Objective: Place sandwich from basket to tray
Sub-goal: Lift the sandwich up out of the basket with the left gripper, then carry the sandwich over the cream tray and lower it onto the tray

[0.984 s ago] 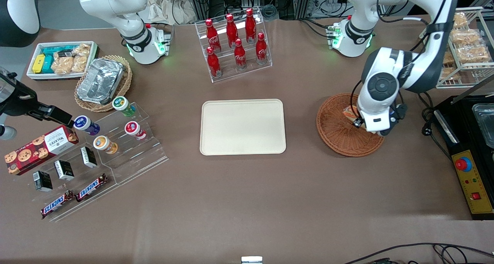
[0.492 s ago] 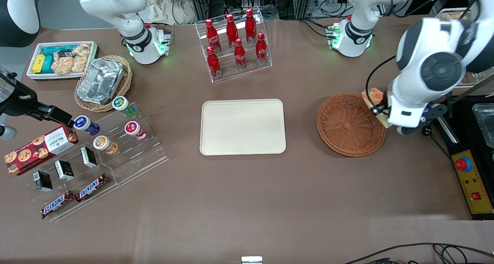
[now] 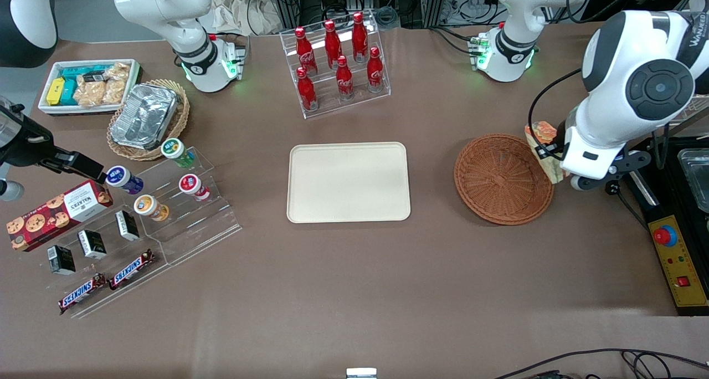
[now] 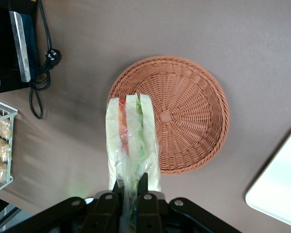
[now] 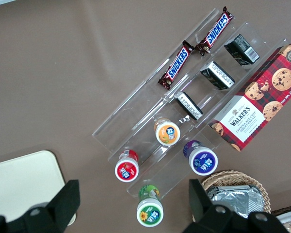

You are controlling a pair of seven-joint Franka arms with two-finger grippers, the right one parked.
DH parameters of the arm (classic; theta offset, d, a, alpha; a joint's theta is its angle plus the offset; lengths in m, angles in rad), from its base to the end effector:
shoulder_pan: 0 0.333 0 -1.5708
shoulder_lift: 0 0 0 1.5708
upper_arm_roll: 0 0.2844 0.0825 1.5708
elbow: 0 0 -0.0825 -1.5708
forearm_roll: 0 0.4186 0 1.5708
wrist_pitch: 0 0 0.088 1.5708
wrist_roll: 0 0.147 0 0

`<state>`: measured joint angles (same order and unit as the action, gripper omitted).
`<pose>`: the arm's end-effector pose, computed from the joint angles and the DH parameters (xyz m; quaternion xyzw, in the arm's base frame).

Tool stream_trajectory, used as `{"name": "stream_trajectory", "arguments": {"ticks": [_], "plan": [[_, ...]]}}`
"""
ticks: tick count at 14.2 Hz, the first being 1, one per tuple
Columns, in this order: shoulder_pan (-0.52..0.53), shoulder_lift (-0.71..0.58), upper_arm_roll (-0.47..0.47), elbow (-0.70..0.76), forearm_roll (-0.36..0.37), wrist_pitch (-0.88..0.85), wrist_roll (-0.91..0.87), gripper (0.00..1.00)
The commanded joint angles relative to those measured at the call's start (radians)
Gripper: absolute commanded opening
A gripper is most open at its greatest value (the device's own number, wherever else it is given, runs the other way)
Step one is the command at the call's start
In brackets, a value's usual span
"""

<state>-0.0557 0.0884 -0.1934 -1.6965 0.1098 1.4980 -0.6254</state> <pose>0.5635 -0.1238 0.4363 -0.9722 -0.1804 0.1090 0.1020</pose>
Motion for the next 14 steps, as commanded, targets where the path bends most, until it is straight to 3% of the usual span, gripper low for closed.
{"name": "stream_trajectory", "arguments": {"ticks": [1,4,10,11,14], "plan": [[-0.007,0.01,-0.03,0.023,-0.077,-0.032,0.01,0.0],[-0.027,0.017,-0.06,0.024,-0.153,-0.018,-0.02,0.0],[-0.15,0.048,-0.066,0.057,-0.15,0.05,-0.068,0.0],[-0.177,0.05,-0.066,0.04,-0.142,0.097,-0.068,0.04],[-0.223,0.062,-0.066,-0.098,-0.159,0.291,-0.106,0.0]]}}
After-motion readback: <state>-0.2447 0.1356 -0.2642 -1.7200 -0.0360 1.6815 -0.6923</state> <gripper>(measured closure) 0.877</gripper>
